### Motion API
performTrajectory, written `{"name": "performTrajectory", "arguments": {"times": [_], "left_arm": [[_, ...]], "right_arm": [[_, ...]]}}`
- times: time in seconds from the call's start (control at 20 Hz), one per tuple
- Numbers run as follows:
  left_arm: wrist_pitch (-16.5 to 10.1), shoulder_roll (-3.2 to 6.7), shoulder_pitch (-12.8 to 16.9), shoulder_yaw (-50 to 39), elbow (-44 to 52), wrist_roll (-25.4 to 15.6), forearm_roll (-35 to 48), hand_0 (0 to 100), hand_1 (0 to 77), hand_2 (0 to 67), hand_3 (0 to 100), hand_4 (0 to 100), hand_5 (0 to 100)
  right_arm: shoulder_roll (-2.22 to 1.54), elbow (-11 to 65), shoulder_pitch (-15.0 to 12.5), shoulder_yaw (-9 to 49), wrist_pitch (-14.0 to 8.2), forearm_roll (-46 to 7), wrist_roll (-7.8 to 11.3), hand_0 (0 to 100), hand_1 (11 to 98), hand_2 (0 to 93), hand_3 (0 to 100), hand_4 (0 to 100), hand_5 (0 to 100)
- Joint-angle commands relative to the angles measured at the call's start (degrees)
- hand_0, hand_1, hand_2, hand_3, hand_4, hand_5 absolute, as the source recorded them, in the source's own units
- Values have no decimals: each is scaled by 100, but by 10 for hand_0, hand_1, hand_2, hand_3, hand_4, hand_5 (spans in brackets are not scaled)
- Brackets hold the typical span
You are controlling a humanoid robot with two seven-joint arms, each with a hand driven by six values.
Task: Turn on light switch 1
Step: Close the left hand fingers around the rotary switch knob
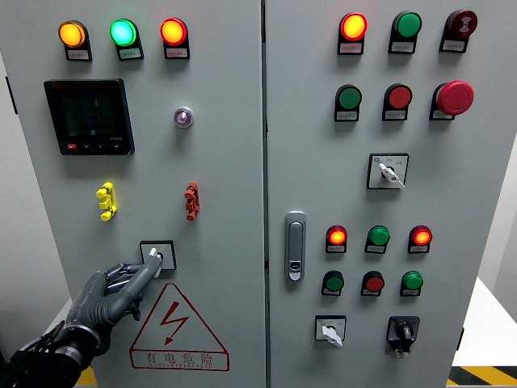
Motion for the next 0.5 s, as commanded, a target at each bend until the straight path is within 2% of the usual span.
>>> {"name": "performTrajectory", "arguments": {"times": [0.0, 0.05, 0.25, 0.45], "left_arm": [[13, -1, -34, 8, 0, 0, -8, 0, 537, 485, 939, 1000, 888], [13, -1, -43, 8, 0, 0, 1, 0, 539, 488, 941, 1000, 893], [13, -1, -113, 34, 0, 9, 1, 0, 549, 492, 943, 1000, 906], [13, -1, -122, 52, 0, 97, 18, 0, 565, 495, 945, 1000, 907]], "right_arm": [[5, 0, 0, 1, 3, 0, 0, 0, 198, 0, 197, 194, 106], [-4, 0, 0, 1, 3, 0, 0, 0, 198, 0, 197, 194, 106], [5, 0, 0, 1, -5, 0, 0, 0, 198, 0, 197, 194, 106], [-4, 0, 0, 1, -5, 0, 0, 0, 198, 0, 197, 194, 106]]}}
